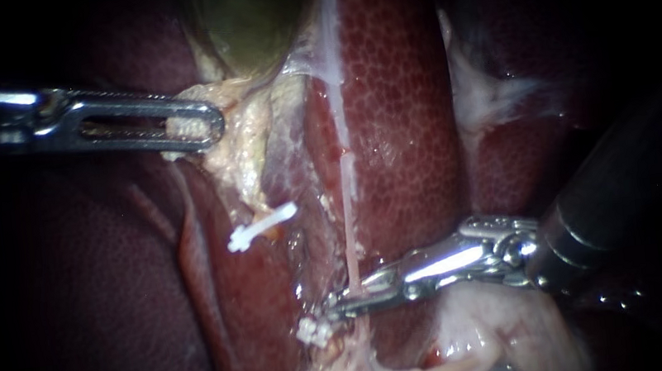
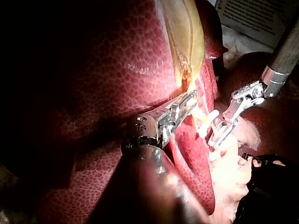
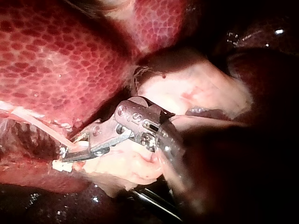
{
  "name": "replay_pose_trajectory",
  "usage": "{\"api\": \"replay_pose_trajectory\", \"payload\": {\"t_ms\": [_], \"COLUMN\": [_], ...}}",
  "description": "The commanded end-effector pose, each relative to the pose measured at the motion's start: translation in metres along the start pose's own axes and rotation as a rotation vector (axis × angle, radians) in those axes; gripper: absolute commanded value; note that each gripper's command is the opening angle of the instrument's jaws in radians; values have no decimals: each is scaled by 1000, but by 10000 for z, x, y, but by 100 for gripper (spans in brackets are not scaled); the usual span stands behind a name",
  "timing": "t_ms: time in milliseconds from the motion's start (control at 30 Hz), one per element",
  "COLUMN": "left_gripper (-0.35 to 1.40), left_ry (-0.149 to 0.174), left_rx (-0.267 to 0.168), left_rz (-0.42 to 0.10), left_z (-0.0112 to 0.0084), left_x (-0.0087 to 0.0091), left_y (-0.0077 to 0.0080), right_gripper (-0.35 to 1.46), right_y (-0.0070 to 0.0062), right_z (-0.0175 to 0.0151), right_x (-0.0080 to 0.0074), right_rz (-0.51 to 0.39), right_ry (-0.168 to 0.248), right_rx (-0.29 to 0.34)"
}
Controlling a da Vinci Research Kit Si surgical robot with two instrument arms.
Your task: Going back first clip right tube
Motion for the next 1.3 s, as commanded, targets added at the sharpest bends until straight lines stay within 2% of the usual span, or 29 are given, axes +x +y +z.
{"api": "replay_pose_trajectory", "payload": {"t_ms": [33,233,267,367,400,533,633,800,1000,1100,1200,1300], "left_gripper": [-35,-35,-35,-35,-35,-35,-35,-35,-35,-35,-35,-35], "left_ry": [0,0,0,0,0,0,0,0,0,0,0,0], "left_rx": [0,0,0,0,0,0,0,0,0,0,0,0], "left_rz": [0,0,0,0,0,0,0,1,1,1,1,1], "left_z": [0,0,0,0,0,0,0,0,0,0,0,0], "left_x": [0,0,0,0,0,1,1,1,1,1,1,1], "left_y": [0,0,0,0,0,0,0,0,0,0,0,0], "right_gripper": [-35,-35,-27,20,37,59,60,60,60,60,60,60], "right_y": [0,1,0,-3,-4,-10,-11,-7,-9,-20,-37,-57], "right_z": [0,1,1,4,6,11,8,-11,-38,-53,-71,-90], "right_x": [0,0,1,2,3,5,3,-3,2,13,30,49], "right_rz": [6,6,7,2,-21,-81,-140,-306,-427,-486,-539,-579], "right_ry": [0,3,5,16,35,98,134,127,122,121,122,141], "right_rx": [-1,1,3,-9,-25,-95,-133,-138,-135,-132,-129,-130]}}
